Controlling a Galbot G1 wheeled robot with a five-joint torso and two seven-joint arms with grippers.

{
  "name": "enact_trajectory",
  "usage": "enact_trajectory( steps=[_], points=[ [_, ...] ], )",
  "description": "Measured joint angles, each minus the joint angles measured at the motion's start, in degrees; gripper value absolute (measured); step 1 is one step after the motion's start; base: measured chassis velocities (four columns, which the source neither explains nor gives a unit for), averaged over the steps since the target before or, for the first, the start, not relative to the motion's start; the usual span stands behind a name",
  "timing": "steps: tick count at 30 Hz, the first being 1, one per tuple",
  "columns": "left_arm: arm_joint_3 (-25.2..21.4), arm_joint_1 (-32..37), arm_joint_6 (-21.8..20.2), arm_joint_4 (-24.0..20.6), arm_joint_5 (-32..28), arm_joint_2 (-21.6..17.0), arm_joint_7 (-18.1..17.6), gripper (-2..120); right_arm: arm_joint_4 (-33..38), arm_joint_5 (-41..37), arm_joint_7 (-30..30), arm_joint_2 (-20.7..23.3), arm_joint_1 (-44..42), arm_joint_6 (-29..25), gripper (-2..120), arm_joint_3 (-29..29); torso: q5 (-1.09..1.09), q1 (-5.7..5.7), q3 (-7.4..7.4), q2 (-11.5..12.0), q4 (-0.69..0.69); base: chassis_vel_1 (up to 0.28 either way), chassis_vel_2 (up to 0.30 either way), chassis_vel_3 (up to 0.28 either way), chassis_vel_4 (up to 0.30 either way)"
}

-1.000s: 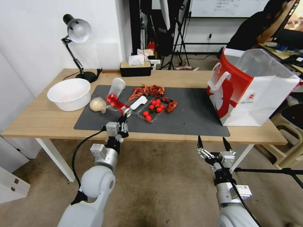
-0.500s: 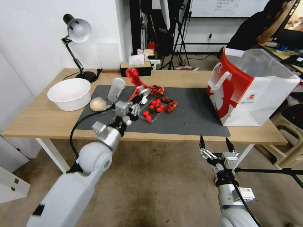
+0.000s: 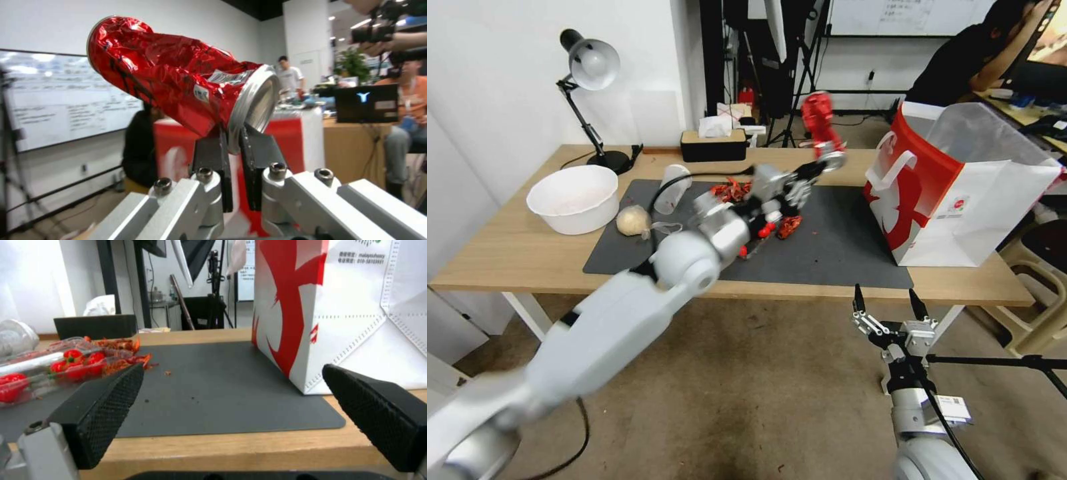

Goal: Pick up the trash from the table and place it into the takeout bag.

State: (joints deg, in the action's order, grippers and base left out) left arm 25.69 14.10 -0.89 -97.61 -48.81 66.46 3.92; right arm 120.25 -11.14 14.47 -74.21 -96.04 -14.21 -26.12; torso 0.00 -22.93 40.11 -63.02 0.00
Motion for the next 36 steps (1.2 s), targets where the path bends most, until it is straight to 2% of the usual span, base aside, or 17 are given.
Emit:
enact_trajectory(
  steps=[4,7,9,12,14,16,17,18,20,21,25,32,33,34,36],
  points=[
    [2.1,-3.4,-0.1,2.3,-1.7,2.1,-0.2,5,-0.1,0.0,0.0,-0.1,0.0,0.0,100,0.0,-0.02,0.00,0.00,0.0,0.01,0.000,0.000,0.000,0.000],
    [6.0,-9.7,-0.2,7.7,-5.0,8.0,-0.7,5,-0.5,0.3,0.0,-0.6,0.2,0.0,100,0.0,-0.02,0.01,0.00,0.0,0.01,0.000,0.000,0.000,0.000],
    [6.6,-10.7,-0.2,8.8,-5.4,9.3,-0.8,5,-0.5,0.3,0.0,-0.7,0.2,0.0,100,0.1,-0.01,0.01,0.00,0.0,0.01,0.000,0.000,0.000,0.000],
    [8.8,-13.6,-0.2,13.0,-7.1,13.8,-0.7,5,-0.8,0.4,0.0,-0.8,0.5,0.1,100,0.2,-0.01,0.01,0.00,0.0,0.00,0.000,0.000,0.000,0.000],
    [9.4,-14.4,-0.1,14.2,-7.4,15.0,-0.6,5,-0.9,0.4,0.0,-0.8,0.6,0.1,100,0.3,-0.01,0.01,0.00,0.0,-0.01,0.000,0.000,0.000,0.000],
    [11.4,-16.6,0.1,18.3,-8.5,18.1,-0.1,5,-1.0,0.5,0.1,-0.9,0.8,0.1,100,0.3,-0.02,0.01,-0.01,0.0,0.00,0.000,0.000,0.000,0.000],
    [11.4,-16.6,0.1,18.3,-8.5,18.1,-0.1,5,-1.0,0.5,0.1,-0.9,0.8,0.1,100,0.3,-0.02,0.01,-0.01,0.0,0.00,0.000,0.000,0.000,0.000],
    [12.1,-17.3,0.2,20.1,-8.8,19.2,0.1,5,-1.0,0.5,0.1,-1.0,0.8,0.1,100,0.4,-0.01,0.01,-0.01,0.0,0.00,0.000,0.000,0.000,0.000],
    [13.3,-18.7,0.6,25.1,-9.2,21.9,1.0,5,-1.0,0.5,0.1,-1.1,0.9,0.1,100,0.5,-0.01,0.01,-0.01,0.0,0.01,0.000,0.000,0.000,0.000],
    [13.3,-18.7,0.6,25.1,-9.2,21.9,1.0,5,-1.0,0.5,0.1,-1.1,0.9,0.1,100,0.5,-0.01,0.01,-0.01,0.0,0.01,0.000,0.000,0.000,0.000],
    [13.7,-19.2,0.7,30.1,-9.5,23.9,1.2,5,-1.5,0.5,0.0,-0.5,2.1,0.3,100,1.4,0.00,0.01,-0.01,0.0,-0.02,0.000,0.000,0.000,0.000],
    [13.5,-19.3,0.7,32.7,-9.4,24.9,1.2,5,-1.7,0.5,0.0,-0.3,2.2,0.3,100,1.4,0.00,0.01,0.00,0.0,0.01,0.000,0.000,0.000,0.000],
    [13.5,-19.3,0.7,32.6,-9.3,24.9,1.1,9,-1.7,0.4,0.0,-0.4,2.2,0.3,100,1.4,0.00,0.01,-0.01,0.0,0.00,0.000,0.000,0.000,0.000],
    [13.5,-19.3,0.7,32.6,-9.3,24.9,1.1,9,-1.7,0.4,0.0,-0.4,2.2,0.3,100,1.4,0.00,0.01,-0.01,0.0,0.00,0.000,0.000,0.000,0.000],
    [13.5,-19.2,0.6,32.3,-9.2,25.0,0.9,21,-1.7,0.4,0.0,-0.5,2.2,0.3,100,1.5,0.00,0.01,-0.01,0.0,-0.01,0.000,0.000,0.000,0.000]
  ],
)
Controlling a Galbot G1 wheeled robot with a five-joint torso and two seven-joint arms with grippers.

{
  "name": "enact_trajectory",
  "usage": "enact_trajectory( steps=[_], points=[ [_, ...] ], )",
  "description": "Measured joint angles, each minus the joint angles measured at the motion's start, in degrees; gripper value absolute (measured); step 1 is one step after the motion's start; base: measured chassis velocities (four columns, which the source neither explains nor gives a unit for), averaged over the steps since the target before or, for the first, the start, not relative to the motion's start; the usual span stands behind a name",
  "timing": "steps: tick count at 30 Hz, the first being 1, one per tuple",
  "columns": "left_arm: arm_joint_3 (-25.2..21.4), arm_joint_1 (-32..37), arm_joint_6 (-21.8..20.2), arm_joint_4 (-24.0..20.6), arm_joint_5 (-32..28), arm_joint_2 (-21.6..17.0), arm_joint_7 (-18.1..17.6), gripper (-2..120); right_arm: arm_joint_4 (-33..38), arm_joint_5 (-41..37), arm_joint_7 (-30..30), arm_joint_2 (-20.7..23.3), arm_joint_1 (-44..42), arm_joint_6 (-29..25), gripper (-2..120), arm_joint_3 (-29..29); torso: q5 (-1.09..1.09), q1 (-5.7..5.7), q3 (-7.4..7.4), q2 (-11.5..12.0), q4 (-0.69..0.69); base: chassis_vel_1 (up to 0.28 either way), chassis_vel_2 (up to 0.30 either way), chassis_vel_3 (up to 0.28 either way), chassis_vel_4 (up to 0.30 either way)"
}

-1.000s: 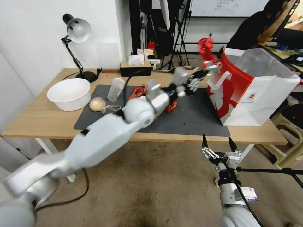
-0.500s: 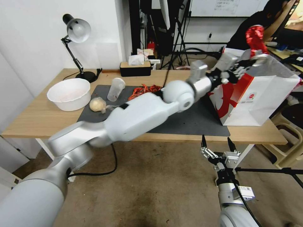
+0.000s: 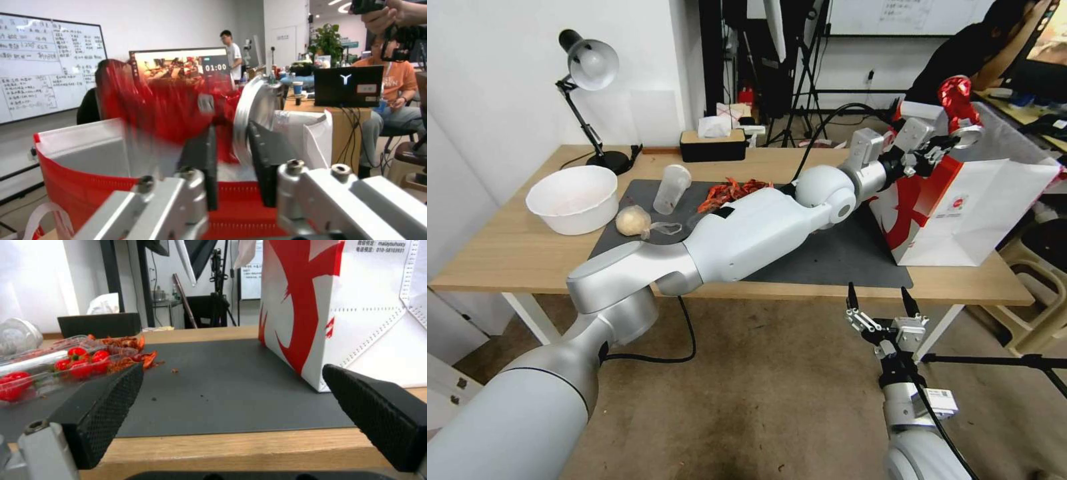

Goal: Pick up the trash from the table and place it into the takeout bag.

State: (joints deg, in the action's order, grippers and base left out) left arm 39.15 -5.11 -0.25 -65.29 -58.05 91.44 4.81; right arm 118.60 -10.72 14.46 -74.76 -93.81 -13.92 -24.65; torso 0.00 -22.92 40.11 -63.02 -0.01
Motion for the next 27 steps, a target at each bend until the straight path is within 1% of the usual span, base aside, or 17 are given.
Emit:
enact_trajectory(
  steps=[3,4,5,7,8,9,11,13,15,16,19,20,22,24,25,26,27],
  points=[
    [-0.1,0.0,-0.1,-0.2,0.0,0.1,-0.7,27,0.0,0.0,0.0,0.0,0.0,0.0,100,0.0,0.00,0.00,0.00,0.0,0.01,0.000,0.000,0.000,0.000],
    [-0.2,0.0,-0.2,-0.3,0.1,0.2,-1.0,34,0.1,0.0,0.0,0.0,0.0,0.0,100,0.0,0.00,0.00,0.00,0.0,0.01,0.000,0.000,0.000,0.000],
    [-0.2,0.0,-0.2,-0.3,0.1,0.2,-1.0,34,0.1,0.0,0.0,0.0,0.0,0.0,100,0.0,0.00,0.00,0.00,0.0,0.01,0.000,0.000,0.000,0.000],
    [-0.2,0.0,-0.2,-0.3,0.1,0.2,-1.1,41,0.1,0.0,0.0,-0.1,-0.1,0.0,100,0.0,0.00,0.00,0.00,0.0,0.01,0.000,0.000,0.000,0.000],
    [-0.5,0.0,-0.3,-0.4,0.2,0.1,-1.2,48,0.3,0.0,0.0,-0.1,-0.2,-0.1,100,-0.1,0.00,0.00,0.00,0.0,0.01,0.000,0.000,0.000,0.000],
    [-0.5,0.0,-0.3,-0.4,0.2,0.1,-1.2,48,0.3,0.0,0.0,-0.1,-0.2,-0.1,100,-0.1,0.00,0.00,0.00,0.0,0.01,0.000,0.000,0.000,0.000],
    [-1.8,0.4,-0.3,-1.3,0.4,-0.7,-1.8,59,0.7,-0.2,0.1,0.0,-0.4,-0.1,100,-0.2,0.00,0.01,0.00,0.0,0.02,0.000,0.000,0.000,0.000],
    [-2.3,0.7,-0.4,-1.9,0.5,-1.2,-2.1,63,0.7,-0.2,0.1,0.0,-0.4,-0.1,100,-0.3,0.00,0.00,0.00,0.0,0.03,0.000,0.000,0.000,0.000],
    [-4.1,2.2,-1.2,-5.3,0.7,-3.9,-3.5,74,0.8,-0.2,0.1,0.1,-0.3,-0.1,100,-0.3,0.01,0.00,0.00,0.0,0.00,0.000,0.000,0.000,0.000],
    [-4.1,2.2,-1.2,-5.3,0.7,-3.9,-3.5,74,0.8,-0.2,0.1,0.1,-0.3,-0.1,100,-0.3,0.01,0.00,0.00,0.0,0.00,0.000,0.000,0.000,0.000],
    [-7.0,5.8,-1.8,-11.3,2.3,-9.4,-5.0,89,0.8,-0.3,0.1,-0.1,-0.3,-0.1,100,-0.2,0.01,0.01,0.00,0.0,0.01,0.000,0.000,0.000,0.000],
    [-7.0,5.8,-1.8,-11.3,2.3,-9.4,-5.0,89,0.8,-0.3,0.1,-0.1,-0.3,-0.1,100,-0.2,0.01,0.01,0.00,0.0,0.01,0.000,0.000,0.000,0.000],
    [-9.6,9.1,-2.2,-15.3,3.4,-13.7,-5.9,97,0.8,-0.3,0.1,0.0,-0.3,0.0,100,-0.1,0.03,0.00,0.00,0.0,0.01,0.000,0.000,0.000,0.000],
    [-11.8,11.8,-2.7,-18.2,3.9,-16.9,-6.5,99,0.9,-0.2,0.1,0.1,-0.3,0.0,100,-0.1,0.03,0.00,0.00,0.0,0.00,0.000,0.000,0.000,0.000],
    [-11.8,11.8,-2.7,-18.2,3.9,-16.9,-6.5,99,0.9,-0.2,0.1,0.1,-0.3,0.0,100,-0.1,0.03,0.00,0.00,0.0,0.00,0.000,0.000,0.000,0.000],
    [-12.6,12.9,-2.8,-19.2,4.1,-18.1,-6.7,99,0.9,-0.3,0.1,0.2,-0.3,0.0,100,-0.1,0.03,0.00,0.00,0.0,-0.01,0.000,0.000,0.000,0.000],
    [-15.7,17.1,-3.3,-22.7,4.9,-22.4,-7.3,100,0.9,-0.3,0.1,0.4,-0.3,0.0,100,-0.1,0.04,0.00,0.00,0.0,0.00,0.000,0.000,0.000,0.000]
  ],
)
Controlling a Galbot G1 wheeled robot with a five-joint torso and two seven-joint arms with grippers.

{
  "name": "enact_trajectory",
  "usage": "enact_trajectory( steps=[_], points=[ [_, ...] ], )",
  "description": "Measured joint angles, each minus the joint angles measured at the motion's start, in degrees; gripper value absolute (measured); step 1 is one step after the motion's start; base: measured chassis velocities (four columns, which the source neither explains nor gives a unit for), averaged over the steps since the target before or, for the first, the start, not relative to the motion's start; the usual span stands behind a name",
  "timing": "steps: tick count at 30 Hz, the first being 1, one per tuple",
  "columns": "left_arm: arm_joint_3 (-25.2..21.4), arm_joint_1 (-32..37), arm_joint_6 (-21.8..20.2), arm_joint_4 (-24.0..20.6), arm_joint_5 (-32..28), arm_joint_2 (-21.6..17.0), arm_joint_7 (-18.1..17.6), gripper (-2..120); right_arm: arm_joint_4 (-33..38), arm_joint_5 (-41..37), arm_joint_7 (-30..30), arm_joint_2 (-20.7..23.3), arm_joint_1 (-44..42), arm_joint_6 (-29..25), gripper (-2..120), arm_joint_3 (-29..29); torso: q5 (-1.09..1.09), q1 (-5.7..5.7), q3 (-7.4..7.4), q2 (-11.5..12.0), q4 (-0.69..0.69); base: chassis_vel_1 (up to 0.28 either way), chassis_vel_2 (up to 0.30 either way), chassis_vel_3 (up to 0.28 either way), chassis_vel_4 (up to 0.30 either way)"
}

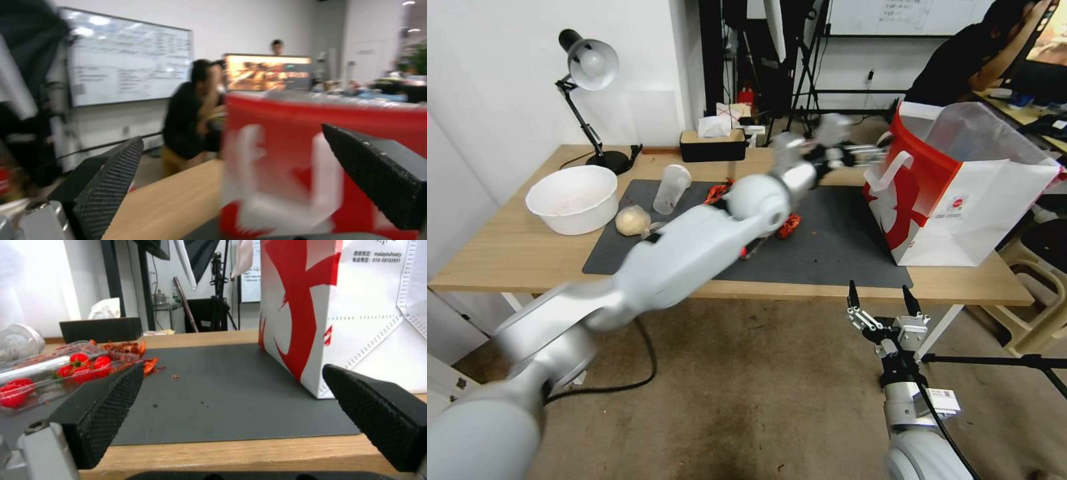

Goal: Pick up the trash from the table and place it into the takeout bag.

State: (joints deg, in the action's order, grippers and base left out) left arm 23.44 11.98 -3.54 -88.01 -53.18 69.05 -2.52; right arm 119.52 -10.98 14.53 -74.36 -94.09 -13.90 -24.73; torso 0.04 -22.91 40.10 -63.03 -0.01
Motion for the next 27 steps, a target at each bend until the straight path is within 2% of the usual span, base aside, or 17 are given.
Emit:
enact_trajectory(
  steps=[3,4,5,8,10,13,15,17,19,21,23,25,27],
  points=[
    [-2.9,3.6,-0.3,-2.8,1.1,-3.1,-0.5,100,0.0,0.0,0.0,0.1,0.0,0.0,100,0.1,0.00,0.00,0.00,0.0,-0.01,0.000,0.000,0.000,0.000],
    [-5.7,6.9,-0.5,-4.8,2.8,-5.3,-1.1,100,0.0,0.0,0.0,0.2,0.1,0.0,100,0.2,0.00,0.00,0.00,0.0,-0.02,0.000,0.000,0.000,0.000],
    [-5.7,6.9,-0.5,-4.8,2.8,-5.3,-1.1,100,0.0,0.0,0.0,0.2,0.1,0.0,100,0.2,0.00,0.00,0.00,0.0,-0.02,0.000,0.000,0.000,0.000],
    [-11.8,14.1,-0.9,-8.9,6.4,-8.4,-2.1,100,-0.1,0.0,-0.1,0.2,0.3,0.1,100,0.4,-0.02,0.00,-0.01,0.0,0.01,0.000,0.000,0.000,0.000],
    [-12.6,15.3,-1.0,-9.6,6.7,-8.9,-2.4,100,-0.1,0.0,-0.1,0.2,0.3,0.1,100,0.4,-0.01,0.00,0.00,0.0,0.01,0.000,0.000,0.000,0.000],
    [-19.8,25.3,-1.6,-14.9,11.1,-11.3,-3.7,100,-0.3,-0.1,-0.1,0.3,0.6,0.2,100,0.6,0.00,0.01,-0.01,0.0,0.00,0.000,0.000,0.000,0.000],
    [-21.3,27.0,-1.6,-15.7,12.2,-11.6,-3.7,100,-0.3,-0.1,-0.1,0.3,0.6,0.2,100,0.6,-0.03,0.01,-0.01,0.0,0.01,0.000,0.000,0.000,0.000],
    [-26.9,33.0,-1.3,-18.7,15.0,-12.5,-3.8,100,-0.7,-0.1,0.0,0.4,0.8,0.2,100,0.7,-0.02,0.00,0.00,0.0,0.00,0.000,0.000,0.000,0.000],
    [-28.1,34.2,-1.0,-19.3,15.6,-12.7,-3.9,100,-0.8,-0.1,0.0,0.4,0.9,0.2,100,0.7,-0.03,0.00,-0.01,0.0,0.01,0.000,0.000,0.000,0.000],
    [-32.1,39.6,0.7,-21.5,18.1,-13.4,-4.4,100,-1.1,-0.1,0.0,0.3,1.0,0.2,100,0.9,-0.03,0.00,-0.01,0.0,0.01,0.000,0.000,0.000,0.000],
    [-33.4,41.4,1.3,-22.1,18.7,-13.5,-4.4,100,-1.2,-0.1,0.0,0.2,1.1,0.2,100,1.0,-0.03,0.00,-0.01,0.0,0.01,0.000,0.000,0.000,0.000],
    [-37.3,47.5,1.9,-24.2,19.4,-13.6,-4.6,100,-1.4,-0.1,0.0,0.1,1.4,0.2,100,1.3,-0.03,0.01,-0.01,0.0,0.00,0.000,0.000,0.000,0.000],
    [-38.3,48.9,2.0,-24.6,19.5,-13.5,-4.6,100,-1.5,-0.2,0.0,0.0,1.5,0.2,100,1.5,-0.03,0.00,-0.01,0.0,0.00,0.000,0.000,0.000,0.000]
  ],
)
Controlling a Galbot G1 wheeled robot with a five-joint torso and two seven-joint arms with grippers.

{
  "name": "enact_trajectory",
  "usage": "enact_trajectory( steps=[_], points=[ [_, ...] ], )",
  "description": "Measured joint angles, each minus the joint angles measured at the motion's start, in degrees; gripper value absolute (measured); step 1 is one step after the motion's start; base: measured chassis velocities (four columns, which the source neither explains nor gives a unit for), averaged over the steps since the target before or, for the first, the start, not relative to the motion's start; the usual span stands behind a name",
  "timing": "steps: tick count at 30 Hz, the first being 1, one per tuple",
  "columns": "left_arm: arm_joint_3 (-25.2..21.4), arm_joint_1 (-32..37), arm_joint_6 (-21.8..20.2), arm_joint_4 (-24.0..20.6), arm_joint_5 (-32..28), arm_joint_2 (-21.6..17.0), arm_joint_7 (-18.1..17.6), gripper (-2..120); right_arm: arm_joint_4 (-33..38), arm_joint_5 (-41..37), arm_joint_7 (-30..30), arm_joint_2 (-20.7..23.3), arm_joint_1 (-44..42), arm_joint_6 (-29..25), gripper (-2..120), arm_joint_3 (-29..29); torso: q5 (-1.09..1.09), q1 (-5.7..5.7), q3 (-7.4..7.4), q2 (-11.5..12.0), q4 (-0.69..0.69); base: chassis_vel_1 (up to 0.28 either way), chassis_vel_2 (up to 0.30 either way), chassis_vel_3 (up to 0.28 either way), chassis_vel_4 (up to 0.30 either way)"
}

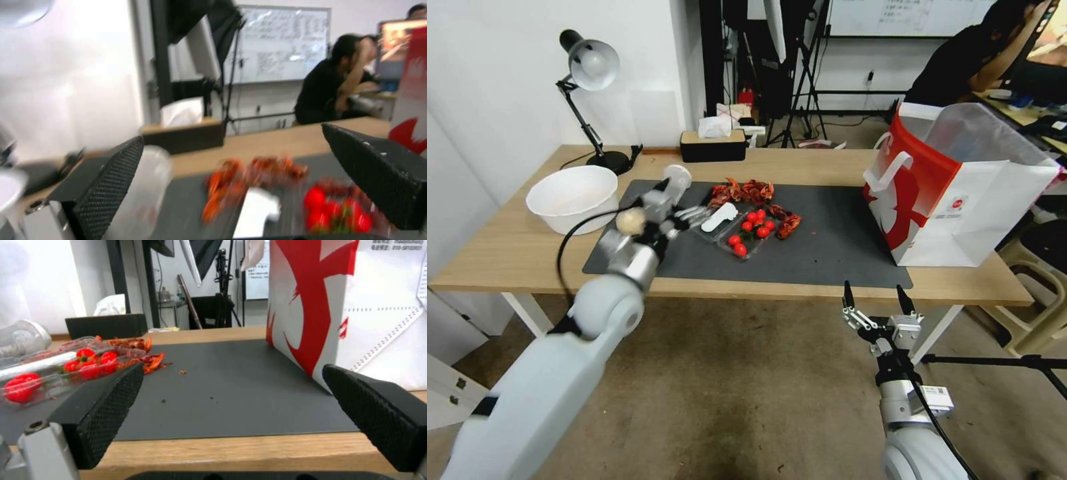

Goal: Pick up the trash from the table and place it into the takeout bag.

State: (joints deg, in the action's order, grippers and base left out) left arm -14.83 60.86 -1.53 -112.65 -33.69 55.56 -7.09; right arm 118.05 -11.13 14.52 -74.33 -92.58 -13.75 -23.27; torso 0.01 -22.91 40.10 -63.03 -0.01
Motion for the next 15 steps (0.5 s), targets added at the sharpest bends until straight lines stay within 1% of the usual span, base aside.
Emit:
enact_trajectory(
  steps=[1,2,3,4,5,6,8,9,10,12,13,15],
  points=[
    [-3.0,3.8,0.5,-1.1,0.7,0.3,0.0,100,-0.1,0.0,0.0,-0.1,0.1,0.0,100,0.3,0.00,0.00,0.00,0.0,-0.01,0.000,0.000,0.000,0.000],
    [-4.5,5.6,1.0,-1.6,1.2,0.6,0.1,100,-0.1,0.0,0.0,-0.1,0.2,0.0,100,0.5,-0.01,0.00,0.00,0.0,0.00,0.000,0.000,0.000,0.000],
    [-4.5,5.6,1.0,-1.6,1.2,0.6,0.1,100,-0.1,0.0,0.0,-0.1,0.2,0.0,100,0.5,-0.01,0.00,0.00,0.0,0.00,0.000,0.000,0.000,0.000],
    [-6.9,8.2,1.6,-2.2,2.1,1.3,0.1,100,-0.1,0.0,0.0,-0.2,0.2,0.0,100,0.6,0.01,0.00,0.01,0.0,0.01,0.000,0.000,0.000,0.000],
    [-8.1,9.3,1.8,-2.6,2.5,1.7,0.1,100,-0.1,0.0,0.0,-0.3,0.2,0.0,100,0.7,-0.01,0.00,0.00,0.0,0.02,0.000,0.000,0.000,0.000],
    [-8.1,9.3,1.8,-2.6,2.5,1.7,0.1,100,-0.1,0.0,0.0,-0.3,0.2,0.0,100,0.7,-0.01,0.00,0.00,0.0,0.02,0.000,0.000,0.000,0.000],
    [-11.6,12.7,2.1,-3.5,4.2,3.4,-0.2,100,-0.1,0.1,0.0,-0.5,0.1,-0.1,100,0.8,0.00,0.00,0.00,0.0,0.01,0.000,0.000,0.000,0.000],
    [-12.7,13.7,2.2,-3.8,4.8,3.9,-0.5,100,-0.1,0.1,0.0,-0.5,0.1,-0.1,100,0.8,-0.01,0.00,0.00,0.0,0.01,0.000,0.000,0.000,0.000],
    [-12.7,13.7,2.2,-3.8,4.8,3.9,-0.5,100,-0.1,0.1,0.0,-0.5,0.1,-0.1,100,0.8,-0.01,0.00,0.00,0.0,0.01,0.000,0.000,0.000,0.000],
    [-16.0,18.7,3.2,-4.7,6.4,5.5,-0.6,100,-0.1,0.1,0.0,-0.6,0.0,-0.2,100,0.8,0.00,0.00,0.00,0.0,0.01,0.000,0.000,0.000,0.000],
    [-16.0,18.7,3.2,-4.7,6.4,5.5,-0.6,100,-0.1,0.1,0.0,-0.6,0.0,-0.2,100,0.8,0.00,0.00,0.00,0.0,0.01,0.000,0.000,0.000,0.000],
    [-17.4,23.4,4.7,-5.2,7.4,6.4,-0.5,100,0.0,0.1,0.0,-0.5,-0.1,-0.2,100,0.7,-0.01,0.00,0.00,0.0,-0.01,0.000,0.000,0.000,0.000]
  ],
)
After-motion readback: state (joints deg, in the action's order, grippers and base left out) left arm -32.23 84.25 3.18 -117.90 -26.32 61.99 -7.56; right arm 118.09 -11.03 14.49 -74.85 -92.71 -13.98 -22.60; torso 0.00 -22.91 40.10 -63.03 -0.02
